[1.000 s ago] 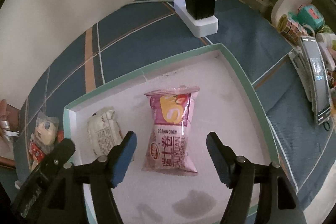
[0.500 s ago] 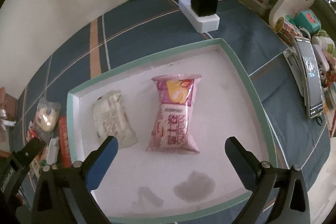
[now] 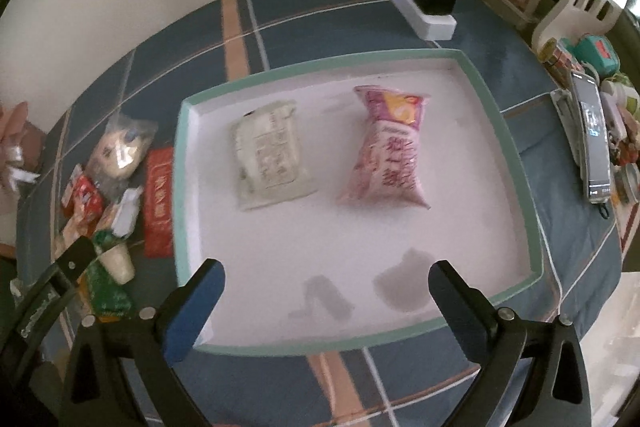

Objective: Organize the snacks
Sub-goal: 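Move both tools back toward the snack pile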

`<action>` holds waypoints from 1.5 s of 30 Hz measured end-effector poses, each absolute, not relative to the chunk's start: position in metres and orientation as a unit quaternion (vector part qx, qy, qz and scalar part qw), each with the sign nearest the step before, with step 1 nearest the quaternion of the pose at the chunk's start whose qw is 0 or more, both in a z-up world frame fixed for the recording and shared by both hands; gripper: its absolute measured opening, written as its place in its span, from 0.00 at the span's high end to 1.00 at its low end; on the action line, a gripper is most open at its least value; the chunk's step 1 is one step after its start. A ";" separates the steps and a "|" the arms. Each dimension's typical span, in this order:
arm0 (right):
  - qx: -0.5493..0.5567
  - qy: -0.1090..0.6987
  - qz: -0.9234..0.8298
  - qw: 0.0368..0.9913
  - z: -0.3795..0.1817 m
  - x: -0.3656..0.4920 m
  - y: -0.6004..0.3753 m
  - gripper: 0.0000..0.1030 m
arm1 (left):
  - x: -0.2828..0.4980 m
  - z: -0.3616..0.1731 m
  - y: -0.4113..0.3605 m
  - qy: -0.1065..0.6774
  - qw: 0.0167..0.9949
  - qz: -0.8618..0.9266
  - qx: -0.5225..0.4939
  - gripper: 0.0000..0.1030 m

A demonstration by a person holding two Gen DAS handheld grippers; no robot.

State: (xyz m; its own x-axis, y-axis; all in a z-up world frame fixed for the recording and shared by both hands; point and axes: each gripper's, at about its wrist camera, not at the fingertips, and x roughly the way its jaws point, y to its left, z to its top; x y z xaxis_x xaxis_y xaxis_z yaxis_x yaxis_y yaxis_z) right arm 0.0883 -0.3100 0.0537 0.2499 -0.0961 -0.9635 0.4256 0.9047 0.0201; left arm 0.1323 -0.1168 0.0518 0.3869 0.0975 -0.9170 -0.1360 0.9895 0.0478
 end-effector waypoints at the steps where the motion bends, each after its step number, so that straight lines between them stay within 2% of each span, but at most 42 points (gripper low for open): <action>1: 0.140 0.589 -0.164 0.779 0.055 0.087 -0.306 0.00 | 0.131 0.053 -0.114 0.548 0.833 0.072 -0.020 0.01; 16: 0.091 0.598 -0.093 0.791 0.052 0.103 -0.218 0.00 | 0.114 0.075 -0.008 0.519 0.833 0.150 -0.121 0.01; 24: 0.087 0.604 -0.055 0.790 0.042 0.114 -0.180 0.00 | 0.113 0.063 0.020 0.531 0.814 0.173 -0.159 0.01; 32: 0.113 0.612 -0.014 0.782 0.021 0.129 -0.157 0.00 | 0.121 0.021 0.020 0.581 0.772 0.174 -0.189 0.01; 40: 0.082 0.613 0.011 0.786 0.004 0.145 -0.123 0.00 | 0.118 0.010 0.038 0.585 0.750 0.210 -0.224 0.01; 43: 0.061 0.612 0.010 0.789 -0.002 0.150 -0.112 0.04 | 0.117 0.007 0.041 0.586 0.746 0.212 -0.236 0.01; 45: 0.056 0.610 0.014 0.791 -0.004 0.153 -0.105 0.12 | 0.117 0.006 0.041 0.587 0.744 0.209 -0.241 0.01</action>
